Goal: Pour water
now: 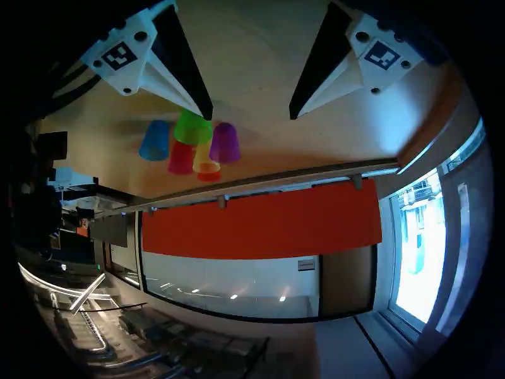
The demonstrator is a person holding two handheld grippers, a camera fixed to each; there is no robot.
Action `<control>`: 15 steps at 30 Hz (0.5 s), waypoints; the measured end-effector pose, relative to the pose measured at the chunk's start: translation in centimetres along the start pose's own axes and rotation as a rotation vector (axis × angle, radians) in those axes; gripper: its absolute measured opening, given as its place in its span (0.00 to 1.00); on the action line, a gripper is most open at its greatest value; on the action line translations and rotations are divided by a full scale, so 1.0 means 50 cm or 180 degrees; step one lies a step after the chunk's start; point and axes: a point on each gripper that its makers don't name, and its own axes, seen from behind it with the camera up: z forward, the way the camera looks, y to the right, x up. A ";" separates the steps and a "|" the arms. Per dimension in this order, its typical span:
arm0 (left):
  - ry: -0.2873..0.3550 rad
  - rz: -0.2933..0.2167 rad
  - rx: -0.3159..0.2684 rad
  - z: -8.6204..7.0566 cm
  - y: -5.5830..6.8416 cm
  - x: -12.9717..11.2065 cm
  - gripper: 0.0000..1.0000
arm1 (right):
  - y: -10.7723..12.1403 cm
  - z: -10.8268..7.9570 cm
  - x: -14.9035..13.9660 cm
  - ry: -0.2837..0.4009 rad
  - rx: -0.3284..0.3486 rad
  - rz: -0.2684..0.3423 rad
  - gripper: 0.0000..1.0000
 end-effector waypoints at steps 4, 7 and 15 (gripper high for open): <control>0.0132 -0.0011 0.0122 -0.016 -0.012 0.023 0.90 | 0.024 -0.018 0.042 0.0259 -0.0198 -0.0025 1.00; 0.0233 -0.0016 0.0233 -0.027 -0.024 0.035 0.90 | 0.043 -0.028 0.069 0.0425 -0.0355 -0.0042 1.00; 0.0488 -0.0010 0.0474 -0.055 -0.049 0.067 0.90 | 0.078 -0.035 0.102 0.0704 -0.0706 -0.0035 1.00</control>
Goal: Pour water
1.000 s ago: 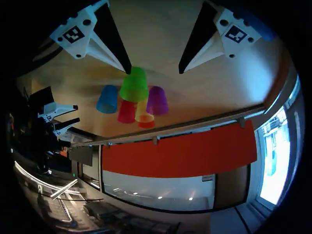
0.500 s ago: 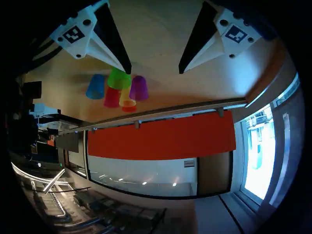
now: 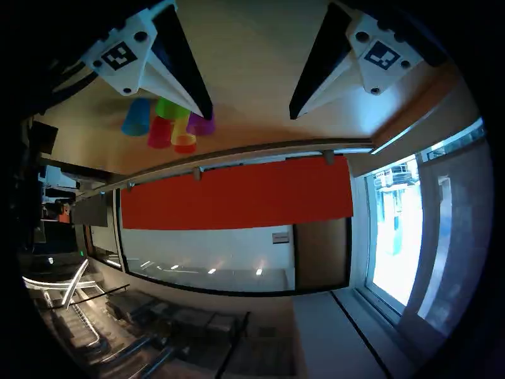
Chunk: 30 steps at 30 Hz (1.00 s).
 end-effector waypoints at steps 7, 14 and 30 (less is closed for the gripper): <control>0.0159 -0.0083 0.0143 -0.012 -0.023 0.015 0.90 | 0.006 0.011 0.013 0.0132 -0.0129 0.0187 1.00; 0.0227 -0.0162 0.0239 -0.015 -0.045 0.015 0.90 | 0.014 0.024 0.026 0.0248 -0.0181 0.0493 1.00; 0.0530 -0.0130 0.0331 -0.002 -0.057 0.075 0.90 | -0.010 0.021 -0.011 0.0159 -0.0184 0.0544 1.00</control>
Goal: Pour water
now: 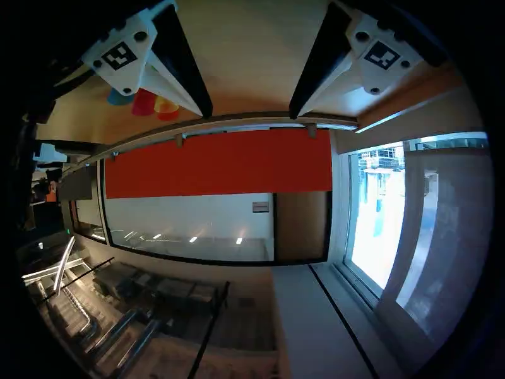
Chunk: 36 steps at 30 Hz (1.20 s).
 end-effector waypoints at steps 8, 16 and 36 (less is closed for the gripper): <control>-0.0110 -0.0017 0.0139 0.014 -0.013 -0.030 0.90 | -0.011 -0.003 -0.007 -0.0067 -0.0018 -0.0040 1.00; -0.0101 0.0052 0.0309 0.022 -0.032 -0.049 0.90 | -0.015 -0.006 -0.003 -0.0149 -0.0063 -0.0001 1.00; -0.0159 -0.0181 0.0362 0.042 -0.043 -0.154 0.90 | -0.039 -0.001 0.002 -0.0247 -0.0114 -0.0134 1.00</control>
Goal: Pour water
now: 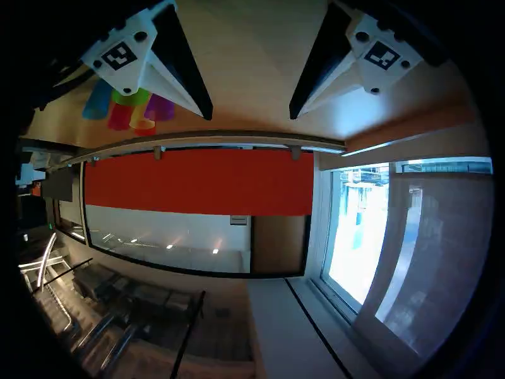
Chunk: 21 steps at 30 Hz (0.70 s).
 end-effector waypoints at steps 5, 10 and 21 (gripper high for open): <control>-0.0049 0.0024 -0.0005 0.006 -0.003 -0.019 0.90 | -0.008 0.002 -0.001 -0.0005 0.0010 -0.0002 1.00; -0.0083 -0.0002 0.0002 0.009 -0.003 -0.032 0.90 | -0.011 0.004 0.002 -0.0007 0.0015 0.0002 1.00; -0.0146 0.0083 0.0016 0.012 -0.005 -0.051 0.90 | -0.013 0.002 0.001 -0.0006 0.0020 -0.0008 1.00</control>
